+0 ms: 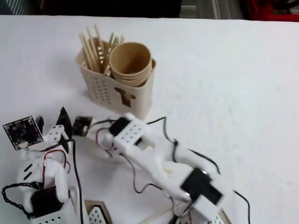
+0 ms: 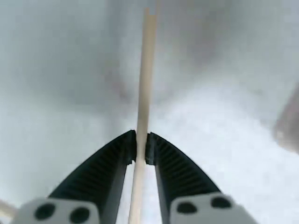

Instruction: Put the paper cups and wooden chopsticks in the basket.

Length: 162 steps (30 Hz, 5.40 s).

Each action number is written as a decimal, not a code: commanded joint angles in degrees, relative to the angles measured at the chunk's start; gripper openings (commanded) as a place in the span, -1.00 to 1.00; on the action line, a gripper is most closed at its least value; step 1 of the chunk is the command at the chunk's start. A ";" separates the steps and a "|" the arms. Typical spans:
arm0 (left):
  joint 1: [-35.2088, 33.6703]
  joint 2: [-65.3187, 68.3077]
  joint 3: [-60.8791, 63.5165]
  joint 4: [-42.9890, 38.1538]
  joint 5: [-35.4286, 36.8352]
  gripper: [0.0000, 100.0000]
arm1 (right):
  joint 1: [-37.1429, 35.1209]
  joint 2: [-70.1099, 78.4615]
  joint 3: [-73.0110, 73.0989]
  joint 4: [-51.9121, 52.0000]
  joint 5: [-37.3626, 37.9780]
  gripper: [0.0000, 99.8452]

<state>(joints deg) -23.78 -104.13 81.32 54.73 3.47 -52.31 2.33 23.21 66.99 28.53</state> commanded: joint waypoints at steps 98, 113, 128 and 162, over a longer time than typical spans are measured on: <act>25.19 0.04 -5.89 2.90 -16.18 -0.53 | 28.26 -65.54 -14.77 -34.42 -8.00 -0.96; 47.16 50.33 -36.31 18.29 -24.62 -0.36 | 35.56 -66.86 -14.86 -36.09 -7.65 -0.96; 66.95 78.64 -36.92 15.91 -24.09 -0.35 | 41.36 -66.86 -14.86 -37.32 -7.91 -0.96; 85.05 100.62 -46.59 4.92 -5.19 -0.36 | 41.36 -66.95 -14.86 -37.32 -7.56 -0.96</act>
<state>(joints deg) 60.00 -3.21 37.63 60.18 -2.33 -11.69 -64.84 8.79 30.77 20.44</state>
